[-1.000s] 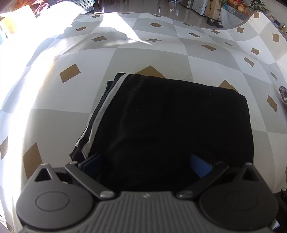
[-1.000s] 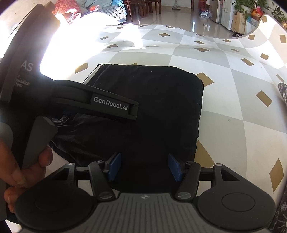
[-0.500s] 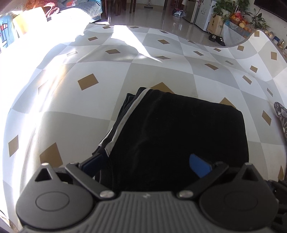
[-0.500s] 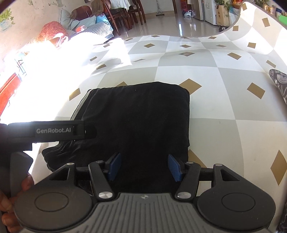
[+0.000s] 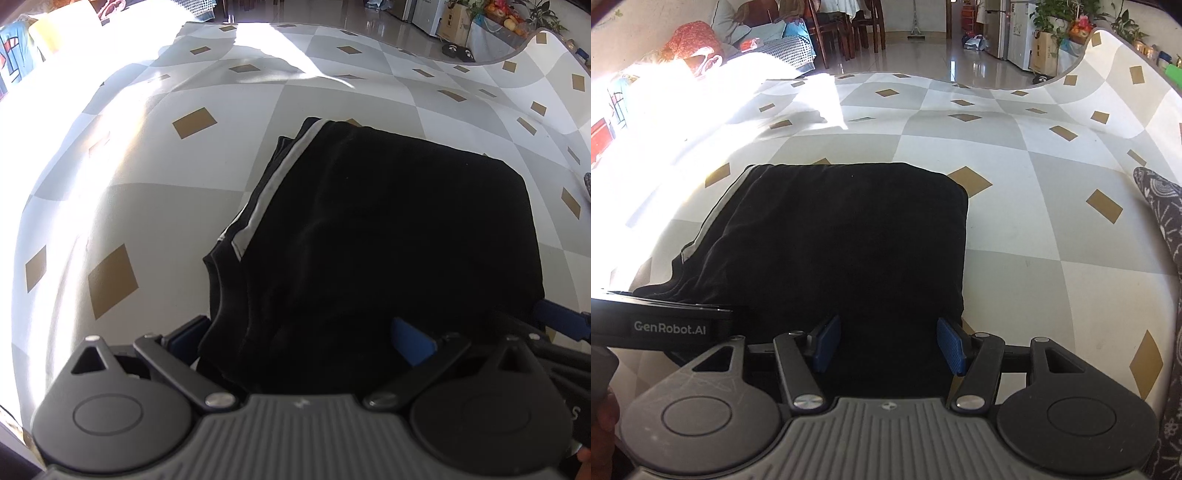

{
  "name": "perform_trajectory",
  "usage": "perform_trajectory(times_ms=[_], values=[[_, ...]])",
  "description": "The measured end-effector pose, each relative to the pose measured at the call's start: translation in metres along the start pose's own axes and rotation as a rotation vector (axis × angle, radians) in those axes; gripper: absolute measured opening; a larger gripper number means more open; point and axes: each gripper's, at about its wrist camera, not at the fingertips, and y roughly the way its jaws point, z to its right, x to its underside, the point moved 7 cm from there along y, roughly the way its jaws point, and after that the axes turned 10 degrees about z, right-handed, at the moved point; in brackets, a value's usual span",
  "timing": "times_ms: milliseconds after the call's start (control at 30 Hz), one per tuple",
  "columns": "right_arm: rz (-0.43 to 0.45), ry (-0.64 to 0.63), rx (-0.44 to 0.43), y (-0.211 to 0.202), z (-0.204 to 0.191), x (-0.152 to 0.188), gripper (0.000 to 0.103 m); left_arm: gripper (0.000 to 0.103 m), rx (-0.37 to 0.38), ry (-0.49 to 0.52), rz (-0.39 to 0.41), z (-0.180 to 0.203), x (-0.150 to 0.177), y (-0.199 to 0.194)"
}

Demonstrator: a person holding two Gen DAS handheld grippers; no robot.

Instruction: Fold clothes

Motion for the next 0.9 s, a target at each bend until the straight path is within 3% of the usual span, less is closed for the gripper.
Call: perform_trajectory(times_ms=[900], values=[[0.028, 0.012, 0.066, 0.008, 0.005, -0.001, 0.058, 0.103, -0.018, 0.011, 0.001, 0.007, -0.010, 0.015]])
